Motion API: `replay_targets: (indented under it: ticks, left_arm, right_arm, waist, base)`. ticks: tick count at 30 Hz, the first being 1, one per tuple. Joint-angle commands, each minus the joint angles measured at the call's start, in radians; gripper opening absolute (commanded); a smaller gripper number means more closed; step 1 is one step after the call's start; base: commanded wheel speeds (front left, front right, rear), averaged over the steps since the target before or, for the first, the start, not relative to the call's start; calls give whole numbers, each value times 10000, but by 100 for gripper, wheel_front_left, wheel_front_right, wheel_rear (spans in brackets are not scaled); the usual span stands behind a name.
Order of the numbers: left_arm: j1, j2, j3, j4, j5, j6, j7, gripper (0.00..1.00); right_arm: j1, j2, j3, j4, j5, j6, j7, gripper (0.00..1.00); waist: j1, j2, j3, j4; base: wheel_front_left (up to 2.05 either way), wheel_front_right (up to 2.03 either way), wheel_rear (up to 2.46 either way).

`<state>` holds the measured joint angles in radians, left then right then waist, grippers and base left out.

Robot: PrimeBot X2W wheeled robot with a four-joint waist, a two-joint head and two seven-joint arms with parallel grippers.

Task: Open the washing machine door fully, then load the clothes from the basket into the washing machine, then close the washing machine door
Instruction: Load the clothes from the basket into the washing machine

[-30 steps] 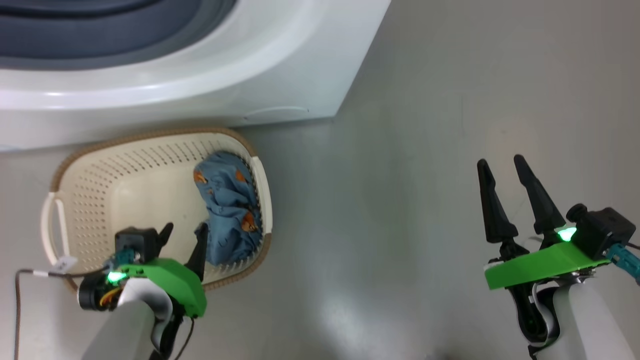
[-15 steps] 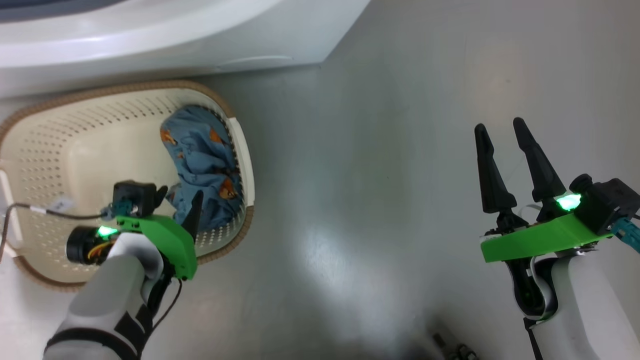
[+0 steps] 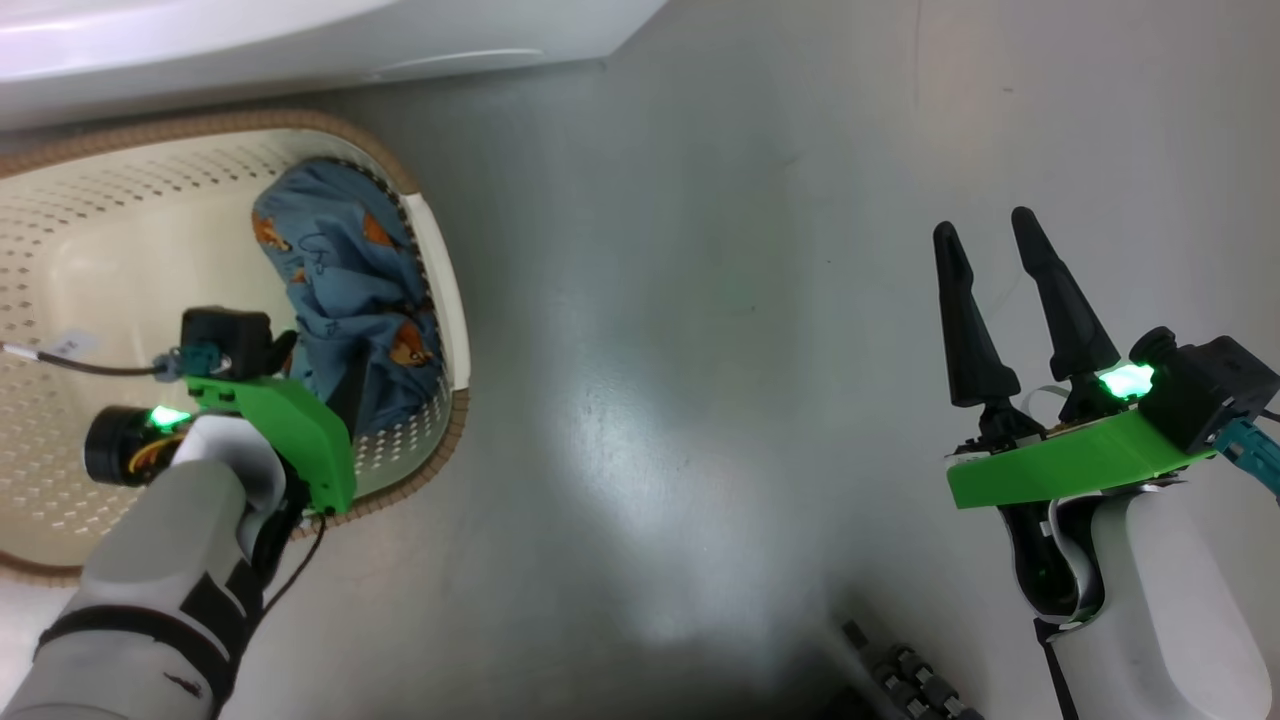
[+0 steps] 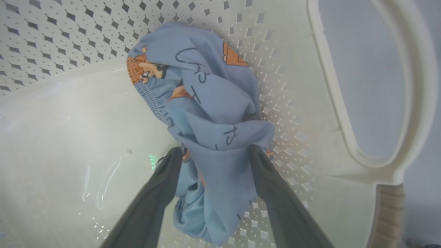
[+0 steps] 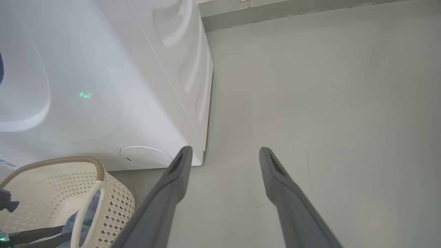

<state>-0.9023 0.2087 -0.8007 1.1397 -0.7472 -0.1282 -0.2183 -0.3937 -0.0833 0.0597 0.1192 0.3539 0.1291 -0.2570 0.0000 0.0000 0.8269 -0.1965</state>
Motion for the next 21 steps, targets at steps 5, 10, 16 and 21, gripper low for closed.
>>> replay_targets:
  ticks: [5,10,16,21]
  left_arm:
    - [-236,444,-266,93,-572,-25,10,100]
    - [-346,487,-672,5,-1168,-25,117,17]
    - [-319,527,-1211,-232,-1874,-25,144,0]
    - [-219,535,-1468,-225,-2437,-25,-99,0]
  right_arm:
    - [114,76,286,-273,29,16,-48,100]
    - [173,108,322,-306,19,16,-48,100]
    - [260,69,247,-278,-9,16,-48,100]
    - [267,23,225,-218,-45,16,-48,100]
  waist:
    - [0,0,192,-164]
    - [0,0,183,-220]
    - [0,0,-2,-169]
    - [0,0,-308,-15]
  base:
    - [0,0,0]
    - [0,0,0]
    - [0,0,0]
    - [0,0,0]
